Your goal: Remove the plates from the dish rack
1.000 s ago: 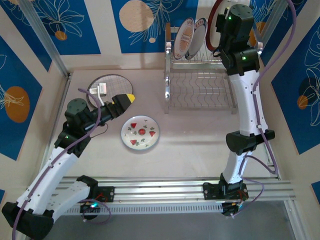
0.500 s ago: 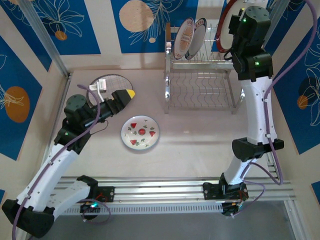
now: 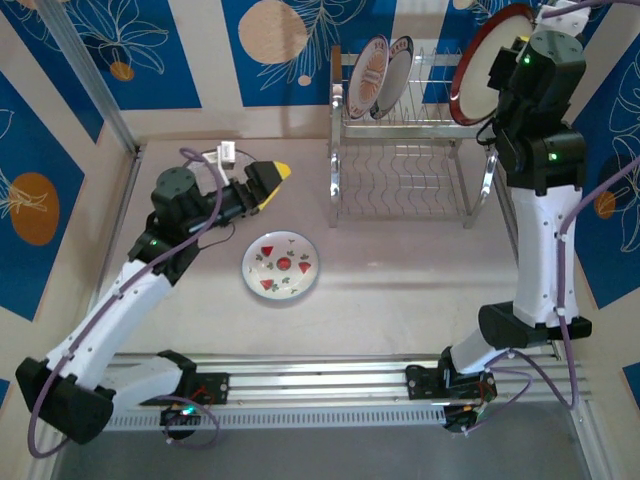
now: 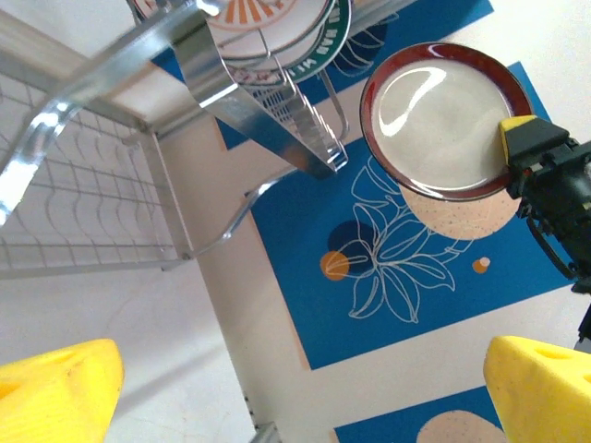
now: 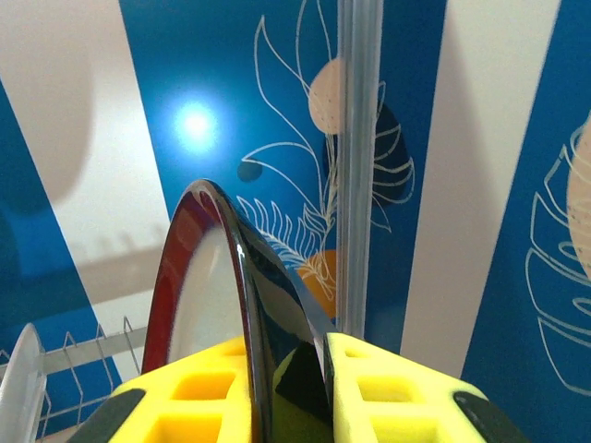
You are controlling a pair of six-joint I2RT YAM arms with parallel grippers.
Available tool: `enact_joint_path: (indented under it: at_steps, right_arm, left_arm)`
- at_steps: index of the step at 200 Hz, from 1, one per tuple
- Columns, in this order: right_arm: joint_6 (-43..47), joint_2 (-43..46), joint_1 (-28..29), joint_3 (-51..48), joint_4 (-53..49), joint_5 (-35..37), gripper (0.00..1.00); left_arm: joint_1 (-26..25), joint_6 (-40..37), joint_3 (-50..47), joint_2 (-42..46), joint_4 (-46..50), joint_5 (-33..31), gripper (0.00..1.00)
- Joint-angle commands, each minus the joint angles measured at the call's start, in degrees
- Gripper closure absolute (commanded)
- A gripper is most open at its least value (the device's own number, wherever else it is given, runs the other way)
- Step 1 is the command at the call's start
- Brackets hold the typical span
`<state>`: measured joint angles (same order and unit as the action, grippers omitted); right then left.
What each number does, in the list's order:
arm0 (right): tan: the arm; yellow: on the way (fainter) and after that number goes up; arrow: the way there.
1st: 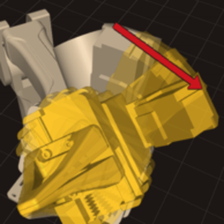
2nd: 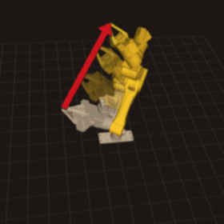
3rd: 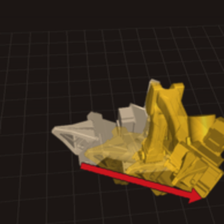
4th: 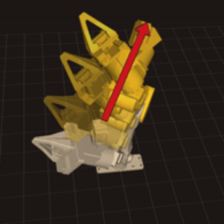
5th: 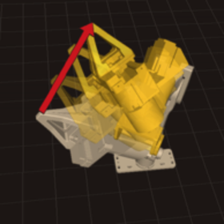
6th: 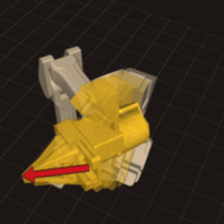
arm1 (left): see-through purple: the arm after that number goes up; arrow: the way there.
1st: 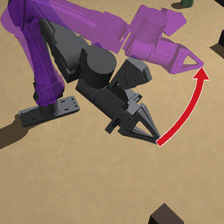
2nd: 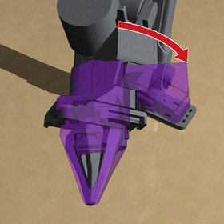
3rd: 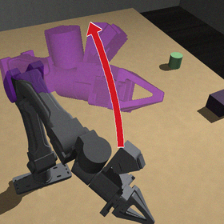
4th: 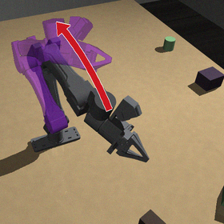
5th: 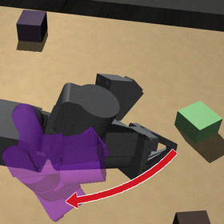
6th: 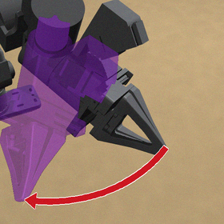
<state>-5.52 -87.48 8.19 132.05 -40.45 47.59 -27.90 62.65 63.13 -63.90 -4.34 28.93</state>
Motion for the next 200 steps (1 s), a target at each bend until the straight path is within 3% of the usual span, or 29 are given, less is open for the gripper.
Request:
enact_joint_path:
  at_steps: [1,81,114,152,200]
  right_arm:
    - [-6.25,5.03,-1.07,-0.32,4.38,-0.45,1.00]
    - [-19.79,11.78,-2.69,-0.80,-10.02,-7.83,1.00]
    - [-24.09,15.65,-2.79,-5.68,-11.42,-12.50,1.00]
    - [-28.31,18.20,-4.88,-9.80,-12.11,-23.15,1.00]
    - [-35.32,20.49,-9.91,-16.24,-10.73,-39.47,1.00]
  left_arm:
    - [-3.03,1.90,3.45,-2.97,-5.18,0.12,0.00]
    - [-15.02,9.52,15.11,-22.91,-18.04,-1.78,0.01]
    - [-18.88,12.76,23.45,-32.39,-22.65,-1.24,0.03]
    - [-20.66,15.36,29.03,-38.22,-23.95,-0.48,0.06]
    - [-21.30,16.61,28.16,-38.26,-24.47,-0.23,0.14]
